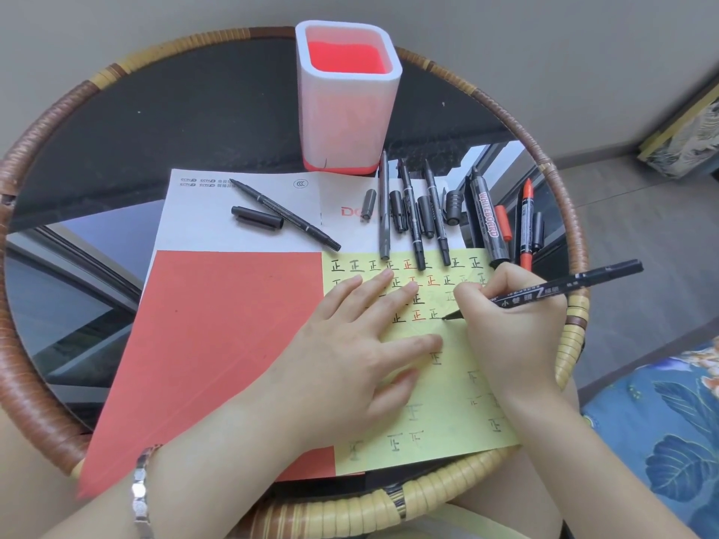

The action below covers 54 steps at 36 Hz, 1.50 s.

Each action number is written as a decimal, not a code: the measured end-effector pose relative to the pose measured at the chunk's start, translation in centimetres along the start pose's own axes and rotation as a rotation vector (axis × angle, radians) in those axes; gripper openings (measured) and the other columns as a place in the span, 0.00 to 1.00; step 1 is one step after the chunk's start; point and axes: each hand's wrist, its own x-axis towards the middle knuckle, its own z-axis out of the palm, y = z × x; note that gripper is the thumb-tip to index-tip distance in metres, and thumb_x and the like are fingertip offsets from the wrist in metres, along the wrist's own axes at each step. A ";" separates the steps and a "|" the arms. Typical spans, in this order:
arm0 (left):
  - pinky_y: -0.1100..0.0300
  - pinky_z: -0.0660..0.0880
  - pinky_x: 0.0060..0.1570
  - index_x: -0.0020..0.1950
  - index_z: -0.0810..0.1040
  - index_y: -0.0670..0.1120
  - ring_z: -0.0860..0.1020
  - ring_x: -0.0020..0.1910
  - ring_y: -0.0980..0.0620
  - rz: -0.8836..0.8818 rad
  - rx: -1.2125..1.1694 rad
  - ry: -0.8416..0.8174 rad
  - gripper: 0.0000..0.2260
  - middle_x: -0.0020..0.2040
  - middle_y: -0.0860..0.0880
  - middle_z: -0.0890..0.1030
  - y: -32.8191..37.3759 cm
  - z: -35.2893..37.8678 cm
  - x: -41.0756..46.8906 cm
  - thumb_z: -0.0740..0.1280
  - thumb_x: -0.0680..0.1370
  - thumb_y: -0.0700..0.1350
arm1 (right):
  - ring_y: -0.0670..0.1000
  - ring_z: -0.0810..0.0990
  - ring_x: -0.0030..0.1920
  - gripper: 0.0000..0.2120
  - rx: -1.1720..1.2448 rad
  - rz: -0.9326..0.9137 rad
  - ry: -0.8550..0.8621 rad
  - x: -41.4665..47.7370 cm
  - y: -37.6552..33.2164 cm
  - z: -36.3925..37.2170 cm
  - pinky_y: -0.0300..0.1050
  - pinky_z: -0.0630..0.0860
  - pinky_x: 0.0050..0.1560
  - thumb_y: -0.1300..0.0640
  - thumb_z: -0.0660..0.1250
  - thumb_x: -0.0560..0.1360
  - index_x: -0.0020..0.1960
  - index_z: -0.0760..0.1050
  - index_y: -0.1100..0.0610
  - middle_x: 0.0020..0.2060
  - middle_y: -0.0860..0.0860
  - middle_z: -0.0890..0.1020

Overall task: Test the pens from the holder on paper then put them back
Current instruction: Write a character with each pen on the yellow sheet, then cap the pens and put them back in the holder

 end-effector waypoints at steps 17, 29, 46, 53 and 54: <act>0.49 0.55 0.67 0.60 0.75 0.59 0.66 0.69 0.41 -0.005 0.029 -0.010 0.16 0.68 0.44 0.72 0.0 0.0 -0.1 0.56 0.75 0.54 | 0.44 0.77 0.29 0.10 0.187 -0.112 -0.179 0.4 -0.5 -1.4 0.32 0.72 0.33 0.47 0.63 0.75 0.41 0.77 0.51 0.32 0.49 0.82; 0.52 0.54 0.67 0.59 0.75 0.61 0.69 0.68 0.43 -0.002 0.064 0.016 0.15 0.67 0.46 0.73 0.0 0.0 -0.1 0.57 0.74 0.54 | 0.50 0.74 0.59 0.17 -0.388 -0.152 -0.497 8.6 1.9 -8.9 0.45 0.67 0.60 0.55 0.74 0.67 0.39 0.66 0.42 0.64 0.47 0.74; 0.55 0.52 0.70 0.60 0.74 0.61 0.67 0.69 0.45 0.011 -0.027 0.050 0.15 0.68 0.47 0.72 0.1 0.0 -0.4 0.56 0.75 0.54 | 0.55 0.80 0.45 0.18 -0.376 -0.174 -0.390 9.0 1.5 -8.2 0.40 0.72 0.43 0.59 0.76 0.65 0.37 0.66 0.49 0.53 0.51 0.80; 0.67 0.62 0.66 0.64 0.72 0.52 0.68 0.64 0.61 -0.029 -0.340 0.350 0.16 0.65 0.54 0.73 0.6 -2.5 -0.1 0.59 0.76 0.49 | 0.35 0.76 0.56 0.16 -0.131 -0.303 -0.490 4.3 -2.5 -6.6 0.23 0.68 0.55 0.50 0.75 0.61 0.38 0.66 0.44 0.54 0.41 0.78; 0.73 0.61 0.64 0.65 0.71 0.54 0.67 0.63 0.67 -0.093 -0.412 0.349 0.17 0.63 0.59 0.73 0.9 -3.2 -0.1 0.59 0.76 0.51 | 0.35 0.75 0.57 0.15 -0.118 -0.331 -0.498 3.7 -2.8 -6.2 0.24 0.67 0.58 0.47 0.73 0.61 0.39 0.67 0.43 0.55 0.38 0.77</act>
